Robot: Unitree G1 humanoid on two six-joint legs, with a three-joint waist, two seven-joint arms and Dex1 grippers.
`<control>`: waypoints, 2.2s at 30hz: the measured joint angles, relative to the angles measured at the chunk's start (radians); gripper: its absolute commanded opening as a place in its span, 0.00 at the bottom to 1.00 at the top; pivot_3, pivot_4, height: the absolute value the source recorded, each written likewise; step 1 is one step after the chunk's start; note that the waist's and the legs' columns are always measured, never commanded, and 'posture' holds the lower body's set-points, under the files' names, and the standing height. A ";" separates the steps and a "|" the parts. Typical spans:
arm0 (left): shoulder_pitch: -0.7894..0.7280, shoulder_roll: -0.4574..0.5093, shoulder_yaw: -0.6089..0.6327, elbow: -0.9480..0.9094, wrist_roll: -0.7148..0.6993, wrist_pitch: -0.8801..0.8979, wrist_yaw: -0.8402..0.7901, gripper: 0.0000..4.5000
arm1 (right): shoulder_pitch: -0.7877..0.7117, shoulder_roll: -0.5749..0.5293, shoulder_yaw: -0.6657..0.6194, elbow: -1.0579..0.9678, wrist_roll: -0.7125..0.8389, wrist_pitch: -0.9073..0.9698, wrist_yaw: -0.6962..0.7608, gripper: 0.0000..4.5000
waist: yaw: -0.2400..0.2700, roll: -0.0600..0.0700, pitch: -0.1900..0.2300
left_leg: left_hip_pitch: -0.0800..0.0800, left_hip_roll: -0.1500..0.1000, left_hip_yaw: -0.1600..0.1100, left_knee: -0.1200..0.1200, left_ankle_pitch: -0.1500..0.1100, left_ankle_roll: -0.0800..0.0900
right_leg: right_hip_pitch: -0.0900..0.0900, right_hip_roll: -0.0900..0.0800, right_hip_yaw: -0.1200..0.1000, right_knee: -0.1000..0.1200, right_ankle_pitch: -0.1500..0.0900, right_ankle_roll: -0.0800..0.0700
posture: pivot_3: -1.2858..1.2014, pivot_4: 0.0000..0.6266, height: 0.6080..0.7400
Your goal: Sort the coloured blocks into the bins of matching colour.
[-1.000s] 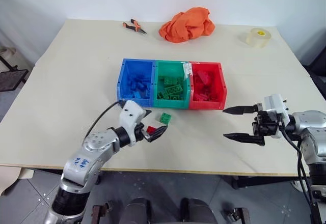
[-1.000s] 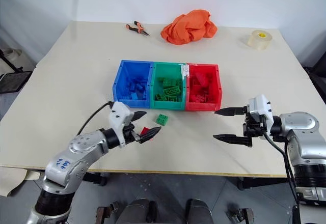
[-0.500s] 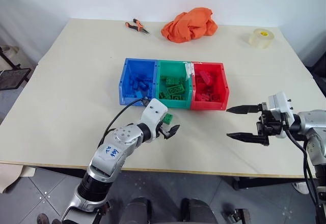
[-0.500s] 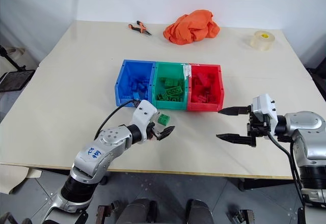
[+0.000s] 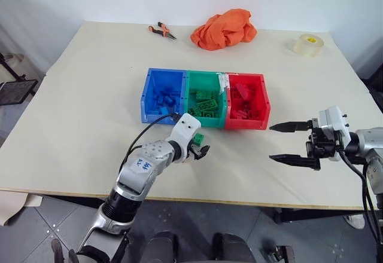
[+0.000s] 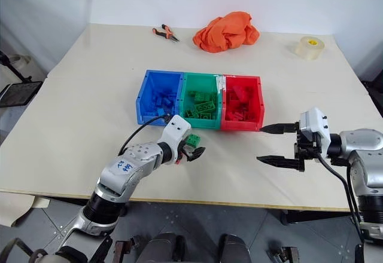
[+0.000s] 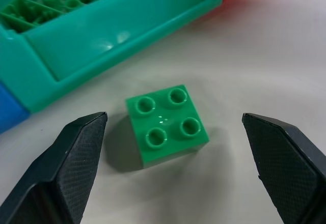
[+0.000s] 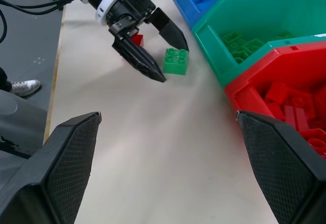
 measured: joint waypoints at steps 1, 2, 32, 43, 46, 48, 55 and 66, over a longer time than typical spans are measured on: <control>-0.005 0.001 -0.006 0.000 0.000 0.014 -0.006 0.96 | 0.000 0.000 0.000 0.000 0.000 0.001 -0.001 0.99 | 0.000 0.000 0.000 | 0.000 0.000 0.000 0.000 0.000 0.000 | 0.000 0.000 0.000 0.000 0.000 0.000 | 0.52 0.24 1.00; -0.008 0.002 -0.012 -0.001 0.000 0.027 -0.010 0.91 | 0.002 0.000 -0.001 -0.001 0.000 0.002 -0.003 1.00 | 0.000 0.000 0.000 | 0.000 0.000 0.000 0.000 0.000 0.000 | 0.000 0.000 0.000 0.000 0.000 0.000 | 0.52 0.24 1.00; -0.144 -0.108 0.078 -0.045 0.018 -0.149 -0.011 0.33 | 0.059 -0.020 -0.184 0.005 0.072 0.037 -0.085 1.00 | 0.004 0.000 0.000 | 0.000 0.000 0.000 0.001 0.000 0.000 | 0.001 0.000 0.000 0.000 0.000 0.000 | 0.52 0.24 1.00; -0.353 -0.123 0.131 0.574 0.118 -0.554 -0.001 0.69 | 0.005 0.067 -0.192 0.032 0.061 0.026 -0.220 1.00 | 0.004 0.000 0.000 | 0.000 0.000 0.004 0.000 0.000 0.000 | -0.002 0.001 -0.004 0.001 0.000 0.001 | 0.52 0.24 1.00; -0.367 -0.130 0.124 0.646 0.134 -0.621 -0.027 0.89 | -0.005 0.081 -0.189 0.042 0.054 0.015 -0.241 1.00 | 0.009 0.000 0.000 | 0.000 -0.001 0.004 0.000 0.000 0.000 | -0.002 0.001 -0.004 0.001 0.000 0.001 | 0.52 0.24 1.00; -0.367 -0.129 0.123 0.659 0.138 -0.642 -0.042 1.00 | -0.005 0.082 -0.186 0.042 0.054 0.014 -0.244 1.00 | 0.012 0.000 0.000 | 0.000 -0.001 0.004 0.000 0.000 0.001 | -0.002 0.001 -0.004 0.001 0.001 0.001 | 0.52 0.24 1.00; -0.273 -0.079 0.147 0.367 0.094 -0.566 -0.128 1.00 | -0.007 0.081 -0.165 0.047 0.055 0.013 -0.213 1.00 | 0.008 0.000 0.000 | 0.000 0.000 0.005 0.000 0.000 0.001 | -0.003 0.001 -0.003 0.002 0.001 0.001 | 0.52 0.24 1.00; 0.246 0.306 0.362 -0.335 -0.252 -0.068 -0.363 1.00 | -0.062 -0.001 -0.058 0.176 0.026 -0.034 0.056 1.00 | -0.005 0.002 0.001 | 0.001 0.001 0.000 0.002 0.000 0.001 | 0.001 0.000 0.005 0.001 0.000 0.000 | 0.52 0.24 1.00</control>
